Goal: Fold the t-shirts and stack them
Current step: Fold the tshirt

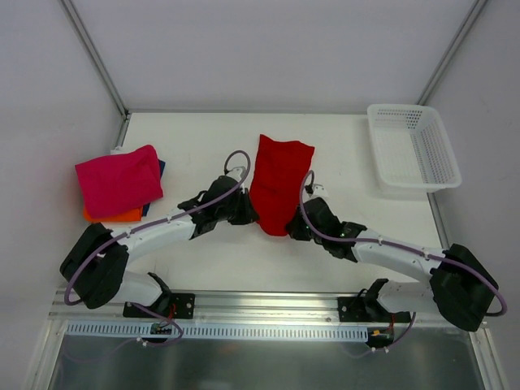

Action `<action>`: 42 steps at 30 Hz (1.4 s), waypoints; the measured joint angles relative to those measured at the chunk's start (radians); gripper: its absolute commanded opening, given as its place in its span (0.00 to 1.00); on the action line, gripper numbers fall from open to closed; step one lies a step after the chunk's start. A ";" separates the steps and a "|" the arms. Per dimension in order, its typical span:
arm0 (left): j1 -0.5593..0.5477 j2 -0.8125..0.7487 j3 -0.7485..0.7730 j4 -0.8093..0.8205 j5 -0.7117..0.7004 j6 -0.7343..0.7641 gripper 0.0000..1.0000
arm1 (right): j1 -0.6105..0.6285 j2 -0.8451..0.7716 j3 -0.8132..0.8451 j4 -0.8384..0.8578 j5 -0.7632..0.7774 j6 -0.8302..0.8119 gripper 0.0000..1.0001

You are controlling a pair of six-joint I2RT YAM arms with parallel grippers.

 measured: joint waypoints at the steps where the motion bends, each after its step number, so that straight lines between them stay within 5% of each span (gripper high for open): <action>1: 0.000 0.018 0.032 -0.010 -0.015 0.009 0.00 | -0.013 0.019 0.027 -0.002 0.002 -0.016 0.01; 19: 0.139 0.367 0.513 -0.117 -0.032 0.147 0.00 | -0.361 0.265 0.436 -0.104 -0.114 -0.253 0.01; 40: 0.263 0.800 1.026 -0.187 0.073 0.205 0.00 | -0.550 0.740 0.897 -0.157 -0.314 -0.367 0.01; 42: 0.269 0.842 1.061 -0.190 0.082 0.212 0.12 | -0.556 0.772 0.916 -0.156 -0.319 -0.373 0.01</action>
